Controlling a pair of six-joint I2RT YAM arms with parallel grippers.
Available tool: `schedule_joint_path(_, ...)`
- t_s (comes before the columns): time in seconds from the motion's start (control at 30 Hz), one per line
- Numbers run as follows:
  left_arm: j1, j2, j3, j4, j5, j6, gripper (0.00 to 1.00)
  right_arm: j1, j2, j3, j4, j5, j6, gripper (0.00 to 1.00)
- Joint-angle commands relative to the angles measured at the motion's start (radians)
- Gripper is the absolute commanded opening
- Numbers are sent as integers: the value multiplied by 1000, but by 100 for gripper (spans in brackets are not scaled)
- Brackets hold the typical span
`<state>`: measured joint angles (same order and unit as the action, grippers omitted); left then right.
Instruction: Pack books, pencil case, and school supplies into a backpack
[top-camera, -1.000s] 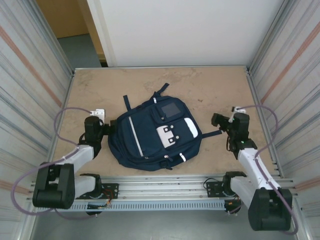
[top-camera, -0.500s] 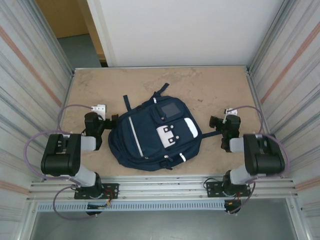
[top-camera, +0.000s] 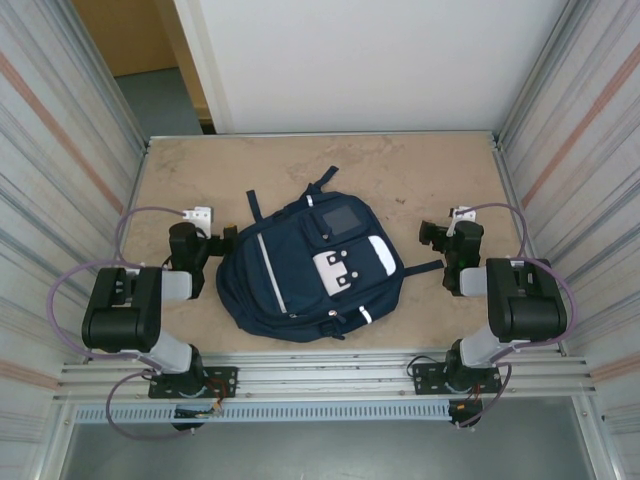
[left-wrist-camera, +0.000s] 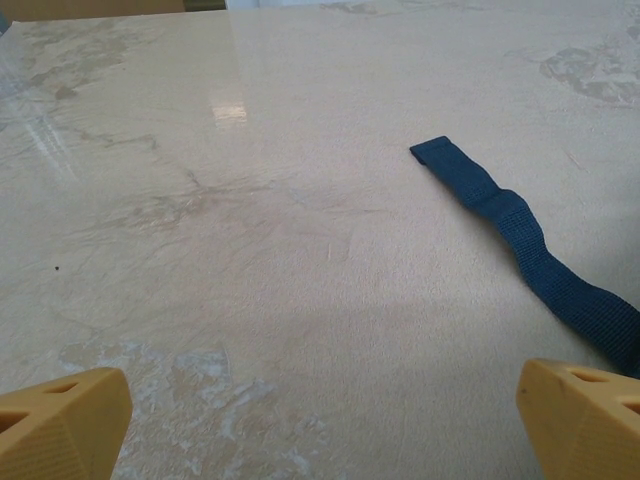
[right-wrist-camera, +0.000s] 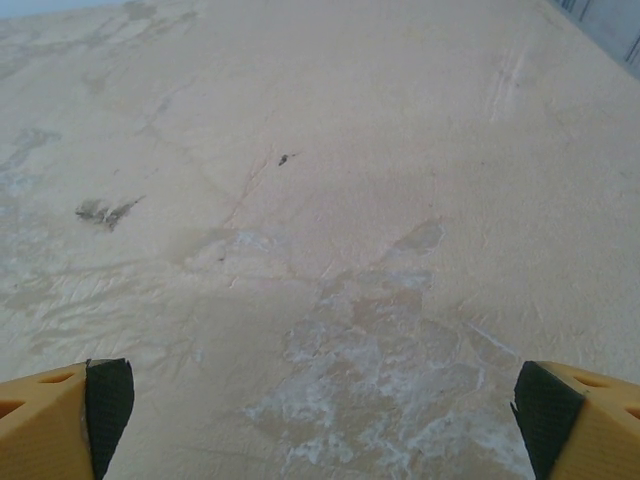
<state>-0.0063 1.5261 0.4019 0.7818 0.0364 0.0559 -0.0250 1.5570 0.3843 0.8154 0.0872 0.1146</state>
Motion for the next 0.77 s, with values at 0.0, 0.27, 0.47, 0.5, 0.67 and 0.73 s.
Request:
schedule_joint_path(0.0, -3, -9, 10, 11, -3, 8, 99, -1, -14, 17, 1, -13, -20, 99)
schedule_joint_path(0.27, -2, -12, 8, 13, -3, 8, 99, -4, -13, 22, -7, -18, -20, 99)
schedule_joint_path(0.47, -3, -13, 8, 13, -2, 8, 99, -6, -11, 26, -12, -23, -17, 99)
schedule_joint_path(0.5, -2, -14, 8, 13, -2, 8, 99, -6, -11, 25, -12, -24, -18, 99)
schedule_joint_path(0.67, -2, -14, 8, 13, -3, 8, 99, 0, -13, 17, 1, -30, -32, 99)
schedule_joint_path(0.73, -3, -13, 8, 13, -3, 8, 99, -7, -13, 20, -3, -53, -27, 99)
